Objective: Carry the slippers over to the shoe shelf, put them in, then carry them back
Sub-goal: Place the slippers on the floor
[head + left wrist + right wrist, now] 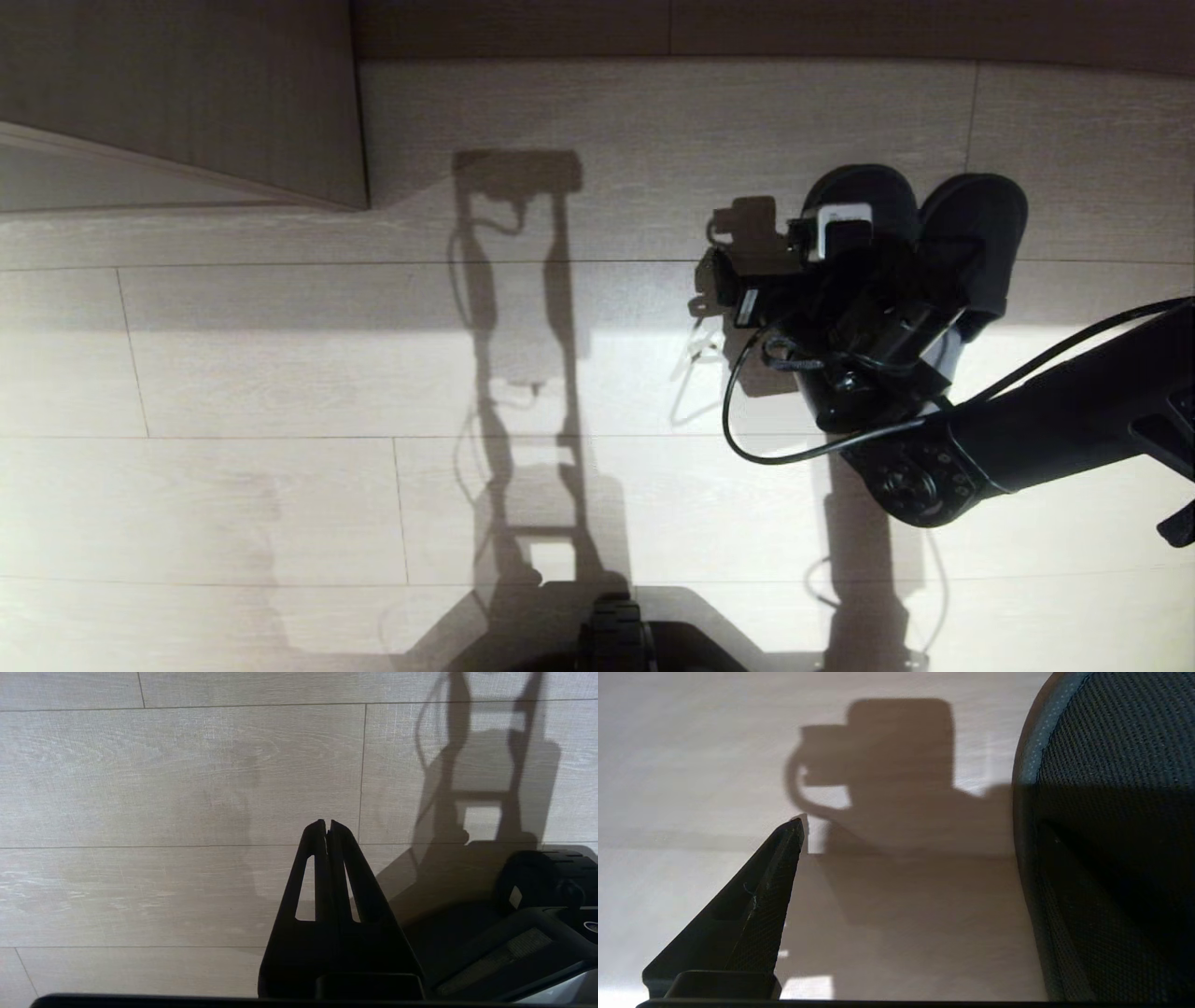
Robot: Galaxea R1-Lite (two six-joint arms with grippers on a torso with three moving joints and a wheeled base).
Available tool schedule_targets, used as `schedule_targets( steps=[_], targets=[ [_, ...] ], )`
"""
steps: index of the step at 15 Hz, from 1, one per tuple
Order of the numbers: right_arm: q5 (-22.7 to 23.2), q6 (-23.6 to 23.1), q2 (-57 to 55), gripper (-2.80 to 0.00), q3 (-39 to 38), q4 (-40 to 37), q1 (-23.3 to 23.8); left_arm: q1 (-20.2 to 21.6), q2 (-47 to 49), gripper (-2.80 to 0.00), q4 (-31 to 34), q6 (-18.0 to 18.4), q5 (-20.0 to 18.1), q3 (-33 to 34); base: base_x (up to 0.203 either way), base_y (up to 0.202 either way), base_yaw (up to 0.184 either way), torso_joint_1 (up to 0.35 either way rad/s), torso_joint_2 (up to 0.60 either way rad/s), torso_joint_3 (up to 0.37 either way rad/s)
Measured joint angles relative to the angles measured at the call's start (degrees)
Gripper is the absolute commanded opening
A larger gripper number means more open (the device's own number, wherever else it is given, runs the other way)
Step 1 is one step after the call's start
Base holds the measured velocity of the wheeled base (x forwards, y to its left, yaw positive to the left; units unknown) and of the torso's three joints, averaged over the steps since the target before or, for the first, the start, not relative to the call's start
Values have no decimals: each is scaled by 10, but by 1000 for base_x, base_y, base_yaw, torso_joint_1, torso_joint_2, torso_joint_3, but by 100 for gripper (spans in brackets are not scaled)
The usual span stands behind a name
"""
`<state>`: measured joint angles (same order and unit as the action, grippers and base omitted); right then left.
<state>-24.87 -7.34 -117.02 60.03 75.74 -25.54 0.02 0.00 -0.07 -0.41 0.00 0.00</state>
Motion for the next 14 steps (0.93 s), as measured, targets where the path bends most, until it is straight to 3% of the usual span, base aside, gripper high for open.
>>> schedule_targets(
  steps=[4,8,14],
  targets=[
    [-30,40,14,0,-1,-9,1,0,0,-280,0,2,0,0,0,0,0,0,0,0],
    [-26,58,24,0,-4,-9,-9,0,0,-280,0,4,1,0,0,0,0,0,0,0],
    [-5,18,99,0,-79,-6,-44,0,0,-280,0,4,1,0,0,0,0,0,0,0]
  ],
)
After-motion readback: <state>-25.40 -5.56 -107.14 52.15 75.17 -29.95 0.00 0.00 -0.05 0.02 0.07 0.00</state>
